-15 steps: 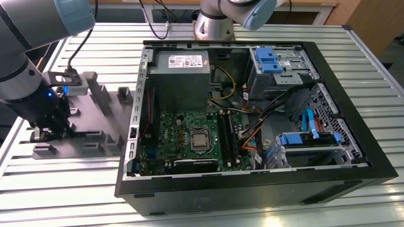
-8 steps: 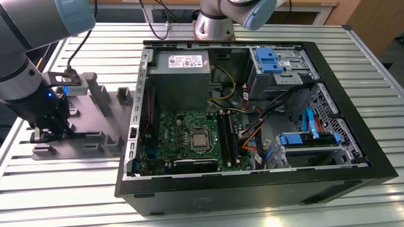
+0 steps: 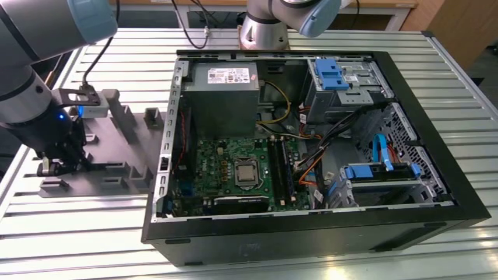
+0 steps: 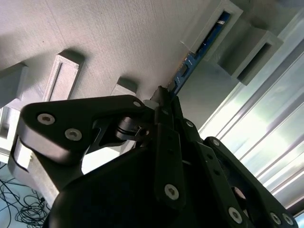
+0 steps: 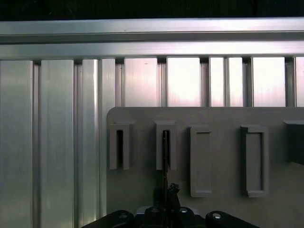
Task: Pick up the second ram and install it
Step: 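Pick up the second ram and move it above second insertion slot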
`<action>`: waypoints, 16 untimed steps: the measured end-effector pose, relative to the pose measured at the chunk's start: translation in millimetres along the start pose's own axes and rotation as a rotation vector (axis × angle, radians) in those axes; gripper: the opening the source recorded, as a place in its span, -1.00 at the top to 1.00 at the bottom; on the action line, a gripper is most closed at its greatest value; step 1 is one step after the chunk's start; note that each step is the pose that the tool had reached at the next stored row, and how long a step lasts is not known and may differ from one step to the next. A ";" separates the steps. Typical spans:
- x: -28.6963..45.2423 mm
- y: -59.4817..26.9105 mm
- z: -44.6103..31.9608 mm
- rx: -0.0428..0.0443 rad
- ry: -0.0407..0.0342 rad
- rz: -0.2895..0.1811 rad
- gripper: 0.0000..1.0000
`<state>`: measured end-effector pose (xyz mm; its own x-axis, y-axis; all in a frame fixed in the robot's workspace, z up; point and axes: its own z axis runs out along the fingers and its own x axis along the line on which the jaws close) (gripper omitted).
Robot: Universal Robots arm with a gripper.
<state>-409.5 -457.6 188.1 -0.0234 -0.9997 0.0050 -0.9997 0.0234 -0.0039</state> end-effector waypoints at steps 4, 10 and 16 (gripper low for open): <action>0.1 0.0 -3.5 -0.0004 0.0003 0.000 0.73; 0.1 0.0 -10.1 -0.0004 0.0003 0.000 0.73; 0.1 -0.1 -15.9 -0.0002 0.0001 0.000 0.73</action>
<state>-409.5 -457.6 204.0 -0.0234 -0.9997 0.0052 -0.9997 0.0234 -0.0037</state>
